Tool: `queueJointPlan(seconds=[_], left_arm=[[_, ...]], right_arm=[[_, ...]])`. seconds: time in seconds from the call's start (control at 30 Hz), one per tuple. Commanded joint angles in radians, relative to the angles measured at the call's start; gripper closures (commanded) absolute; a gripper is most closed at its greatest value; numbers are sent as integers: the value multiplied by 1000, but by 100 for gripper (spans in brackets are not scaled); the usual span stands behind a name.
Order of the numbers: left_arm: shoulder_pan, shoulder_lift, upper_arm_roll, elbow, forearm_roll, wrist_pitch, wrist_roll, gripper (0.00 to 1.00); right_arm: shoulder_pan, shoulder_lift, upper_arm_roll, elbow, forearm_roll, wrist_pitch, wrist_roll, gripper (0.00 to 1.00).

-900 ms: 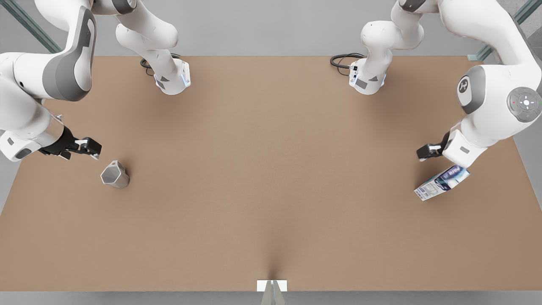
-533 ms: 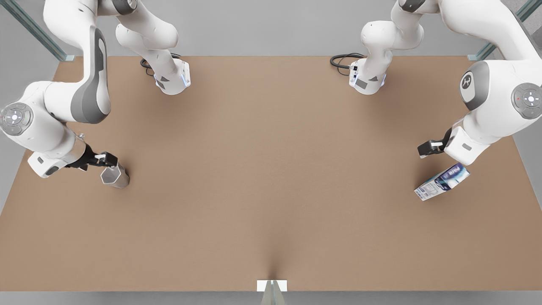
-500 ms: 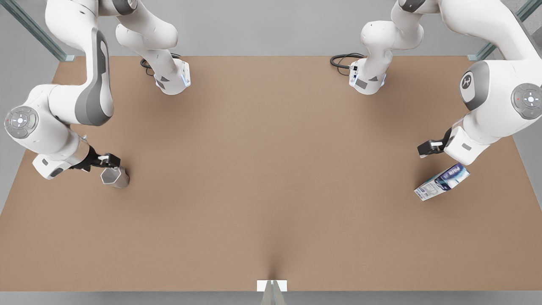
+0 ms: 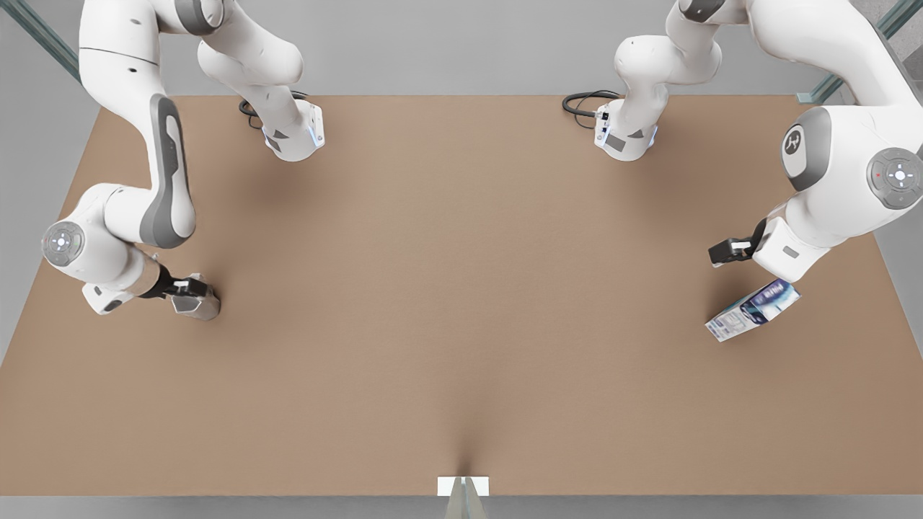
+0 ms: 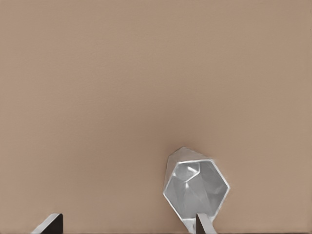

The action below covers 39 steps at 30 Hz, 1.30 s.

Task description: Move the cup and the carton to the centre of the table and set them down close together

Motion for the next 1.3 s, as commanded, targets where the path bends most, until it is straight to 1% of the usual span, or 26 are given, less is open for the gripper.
queueJointPlan(seconds=[0.0, 0.07, 0.1, 0.13, 0.23, 0.33, 0.4, 0.6, 0.8, 1.07, 1.1, 1.13, 1.17, 1.2, 1.27], left_arm=[[-1, 0, 0, 0, 1, 0, 0, 0], [-1, 1, 0, 0, 3, 0, 0, 0], [-1, 1, 0, 0, 3, 0, 0, 0], [-1, 1, 0, 0, 3, 0, 0, 0], [-1, 0, 0, 0, 3, 0, 0, 0], [-1, 1, 0, 0, 3, 0, -2, 0], [-1, 1, -1, 0, 3, 0, -2, 0], [-1, 0, -2, 0, 4, -2, -3, 0], [-1, 0, -2, 0, 4, -2, -3, 0], [-1, 0, -2, 0, 4, -15, -3, 0], [-2, 0, -2, 0, 4, -15, -3, 0], [-2, 0, -2, 0, 4, -15, -3, 0], [-2, 0, -2, 0, 4, -15, -3, 0], [-2, 1, -2, 0, 4, -15, -3, 0], [-1, 1, -2, 0, 4, -15, -3, 0]], right_arm=[[-1, 0, 0, -4, 2, 0, -2, 0], [-3, 11, -3, -23, 2, 23, -26, 0], [-1, 11, -5, -72, 2, 93, -34, 0], [-3, 19, -6, -93, 2, 124, -54, 0], [-1, 57, -6, -79, 2, 156, -58, 0], [-3, 80, -8, -61, 2, 164, -58, 0], [-7, 80, -8, -79, 4, 164, -66, 0], [-26, 119, -9, -130, 4, 241, -81, 0], [-27, 129, -9, -147, 4, 252, -84, 0], [-26, 154, -12, -168, 4, 322, -84, 0], [-26, 152, -12, -165, 4, 321, -83, 8], [-26, 152, -12, -164, 4, 321, -83, 22], [-26, 152, -12, -165, 2, 319, -83, 30], [-26, 152, -12, -162, 2, 318, -81, 46], [-26, 152, -12, -162, 2, 318, -83, 49]])
